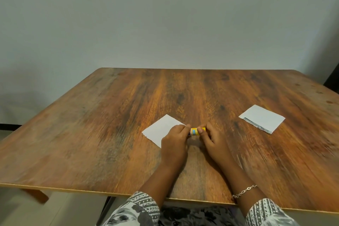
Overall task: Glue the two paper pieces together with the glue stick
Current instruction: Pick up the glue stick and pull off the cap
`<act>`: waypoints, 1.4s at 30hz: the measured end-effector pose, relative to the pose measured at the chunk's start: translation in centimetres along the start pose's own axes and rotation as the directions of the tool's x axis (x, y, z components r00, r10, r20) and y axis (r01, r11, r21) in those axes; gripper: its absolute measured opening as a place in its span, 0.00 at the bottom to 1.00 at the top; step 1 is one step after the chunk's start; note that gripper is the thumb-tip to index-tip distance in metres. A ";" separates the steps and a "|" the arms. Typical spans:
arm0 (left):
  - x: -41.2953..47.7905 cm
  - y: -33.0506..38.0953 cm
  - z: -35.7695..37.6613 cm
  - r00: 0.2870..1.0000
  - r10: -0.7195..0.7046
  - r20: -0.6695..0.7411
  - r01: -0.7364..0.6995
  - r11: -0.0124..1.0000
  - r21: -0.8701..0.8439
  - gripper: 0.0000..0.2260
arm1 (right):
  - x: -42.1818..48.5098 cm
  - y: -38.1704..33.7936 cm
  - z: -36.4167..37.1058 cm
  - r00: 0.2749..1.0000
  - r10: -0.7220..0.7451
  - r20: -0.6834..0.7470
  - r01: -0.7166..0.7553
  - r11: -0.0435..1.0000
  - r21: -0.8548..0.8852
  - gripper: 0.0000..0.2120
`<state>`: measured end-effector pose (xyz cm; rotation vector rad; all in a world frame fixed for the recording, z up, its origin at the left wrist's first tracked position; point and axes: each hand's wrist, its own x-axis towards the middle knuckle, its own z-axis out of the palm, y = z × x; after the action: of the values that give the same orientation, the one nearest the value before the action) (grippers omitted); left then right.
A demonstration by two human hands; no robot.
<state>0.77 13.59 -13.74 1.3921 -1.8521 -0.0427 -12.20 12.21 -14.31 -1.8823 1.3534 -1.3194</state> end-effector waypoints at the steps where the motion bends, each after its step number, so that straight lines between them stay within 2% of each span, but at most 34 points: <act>1: 0.0 0.0 0.0 1.000 0.010 0.000 -0.010 1.000 0.009 0.14 | 0.1 0.0 0.0 1.000 0.002 0.001 -0.002 1.000 -0.004 0.05; 7: 0.0 -0.3 0.1 0.999 -0.035 -0.002 0.035 0.999 -0.004 0.14 | 0.0 -0.3 -0.2 0.995 -0.051 0.090 0.044 0.996 0.076 0.05; 12: 0.1 0.1 0.0 1.000 -0.005 0.005 0.005 0.999 0.033 0.13 | 0.0 0.1 0.1 0.999 0.034 0.001 -0.034 0.993 0.112 0.02; 17: 0.1 -0.1 0.2 1.000 -0.029 -0.003 0.029 0.999 0.032 0.14 | 0.2 0.1 -0.3 0.998 -0.004 0.062 0.000 0.997 0.073 0.07; 22: 0.1 0.1 0.1 0.999 -0.032 0.006 0.032 0.999 0.025 0.14 | 0.1 -0.2 -0.4 0.995 0.090 0.048 -0.099 0.971 0.216 0.06; 28: 0.1 -0.1 0.2 1.000 0.005 0.010 -0.006 1.000 0.027 0.13 | 0.4 0.1 -0.8 0.997 0.060 0.056 -0.064 0.995 0.070 0.05; 37: 0.1 -0.5 0.4 1.000 -0.023 -0.005 0.023 0.997 -0.069 0.14 | 0.2 -0.7 -2.5 0.981 -0.142 0.130 0.164 0.970 -0.181 0.02; 40: 0.1 -0.5 0.3 1.000 -0.009 -0.010 0.007 0.992 -0.128 0.13 | 0.1 -0.8 -3.4 0.953 -0.243 0.181 0.291 0.900 -0.323 0.04; 42: 0.1 -0.6 0.2 1.000 0.015 -0.003 -0.016 0.985 -0.174 0.13 | 0.4 -0.7 -3.9 0.882 -0.413 0.229 0.472 0.752 -0.460 0.03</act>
<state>1.10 13.17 -14.09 1.2563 -1.8114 -0.1909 -15.30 12.73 -11.90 -2.7370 1.3284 -1.0924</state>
